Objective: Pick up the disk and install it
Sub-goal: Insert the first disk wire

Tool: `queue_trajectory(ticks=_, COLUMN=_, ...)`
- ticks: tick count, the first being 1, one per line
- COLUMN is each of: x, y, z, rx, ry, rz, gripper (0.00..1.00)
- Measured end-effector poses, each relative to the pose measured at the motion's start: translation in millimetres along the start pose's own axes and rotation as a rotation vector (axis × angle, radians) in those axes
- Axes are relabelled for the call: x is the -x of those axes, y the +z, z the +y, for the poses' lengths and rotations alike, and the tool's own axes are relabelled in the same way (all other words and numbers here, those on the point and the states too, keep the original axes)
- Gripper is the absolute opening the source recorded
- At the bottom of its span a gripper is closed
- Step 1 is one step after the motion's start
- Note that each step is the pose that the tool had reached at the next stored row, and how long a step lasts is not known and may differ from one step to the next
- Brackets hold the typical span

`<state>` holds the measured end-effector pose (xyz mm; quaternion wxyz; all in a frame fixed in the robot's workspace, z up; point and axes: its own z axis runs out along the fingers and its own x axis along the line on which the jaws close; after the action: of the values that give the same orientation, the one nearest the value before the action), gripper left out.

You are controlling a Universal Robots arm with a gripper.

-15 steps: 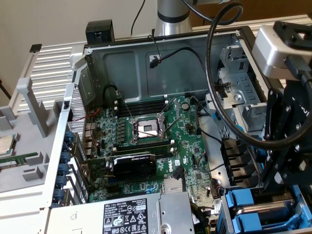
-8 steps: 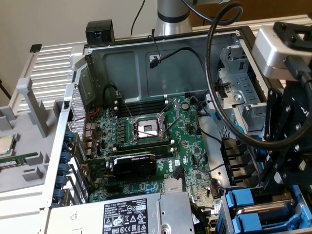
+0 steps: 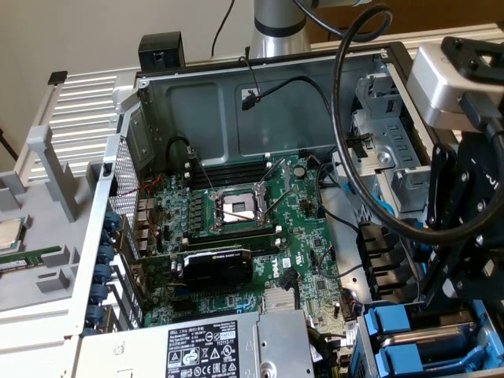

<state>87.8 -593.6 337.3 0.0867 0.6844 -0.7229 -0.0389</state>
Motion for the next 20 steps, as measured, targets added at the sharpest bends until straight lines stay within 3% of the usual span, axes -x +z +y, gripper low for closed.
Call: queue_trajectory(ticks=20, x=0.1, y=2.5, z=-1.2, rx=0.0003, ry=0.003, rz=-0.0003, gripper=0.17)
